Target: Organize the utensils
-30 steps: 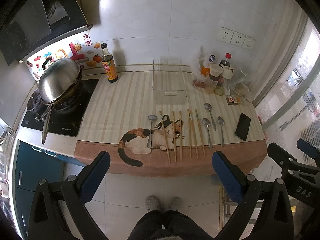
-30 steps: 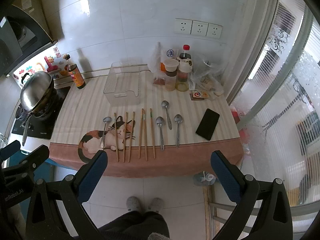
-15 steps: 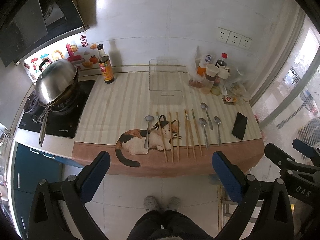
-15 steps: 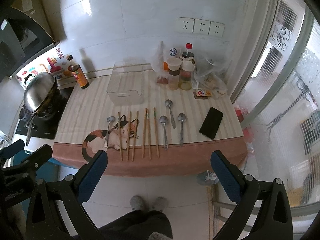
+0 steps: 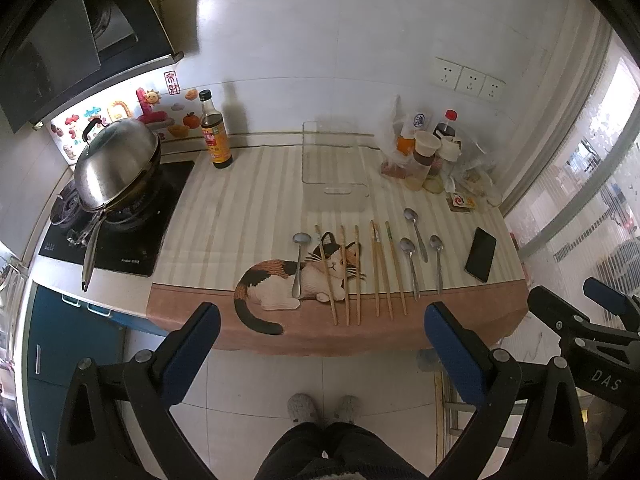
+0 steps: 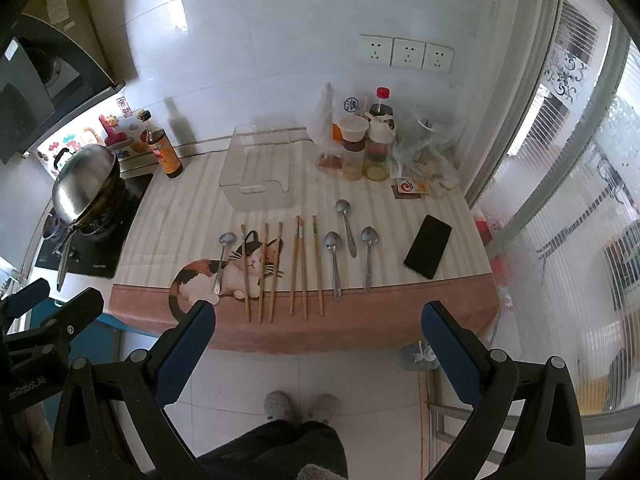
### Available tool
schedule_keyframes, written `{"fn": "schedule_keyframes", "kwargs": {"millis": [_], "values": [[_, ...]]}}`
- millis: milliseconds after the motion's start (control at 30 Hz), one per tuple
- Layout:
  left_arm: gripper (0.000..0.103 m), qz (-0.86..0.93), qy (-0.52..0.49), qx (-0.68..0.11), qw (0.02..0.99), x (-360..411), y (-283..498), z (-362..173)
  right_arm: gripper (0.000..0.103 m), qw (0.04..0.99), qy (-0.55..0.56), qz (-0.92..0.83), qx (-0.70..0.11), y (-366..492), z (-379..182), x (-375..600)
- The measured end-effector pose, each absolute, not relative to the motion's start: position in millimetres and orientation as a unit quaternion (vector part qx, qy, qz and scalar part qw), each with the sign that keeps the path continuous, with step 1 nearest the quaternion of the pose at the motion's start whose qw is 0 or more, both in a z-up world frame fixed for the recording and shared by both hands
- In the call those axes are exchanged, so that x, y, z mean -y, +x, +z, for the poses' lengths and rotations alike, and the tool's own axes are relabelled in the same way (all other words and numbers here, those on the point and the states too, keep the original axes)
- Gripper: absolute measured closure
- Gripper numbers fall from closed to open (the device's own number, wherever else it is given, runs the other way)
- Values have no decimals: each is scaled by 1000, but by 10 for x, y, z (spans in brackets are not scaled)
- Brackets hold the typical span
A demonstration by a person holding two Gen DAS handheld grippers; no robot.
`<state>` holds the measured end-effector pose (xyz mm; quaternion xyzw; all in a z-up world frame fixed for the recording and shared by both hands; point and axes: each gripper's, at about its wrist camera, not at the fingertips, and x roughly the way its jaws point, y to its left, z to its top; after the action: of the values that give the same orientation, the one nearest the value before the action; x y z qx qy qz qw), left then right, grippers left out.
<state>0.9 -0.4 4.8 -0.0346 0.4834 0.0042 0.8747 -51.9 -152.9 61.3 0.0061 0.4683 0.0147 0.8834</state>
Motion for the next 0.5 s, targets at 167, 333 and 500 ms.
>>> {"fn": "schedule_keyframes", "kwargs": {"millis": [167, 333, 500], "values": [[0, 5, -36, -482, 875, -10, 0, 48, 0, 884, 5, 16, -467, -512, 640, 1519], [0, 4, -36, -481, 876, -19, 10, 60, 0, 884, 6, 18, -467, -498, 653, 1518], [0, 3, -39, -481, 876, -34, 40, 72, 0, 884, 4, 16, -466, -487, 657, 1515]]}}
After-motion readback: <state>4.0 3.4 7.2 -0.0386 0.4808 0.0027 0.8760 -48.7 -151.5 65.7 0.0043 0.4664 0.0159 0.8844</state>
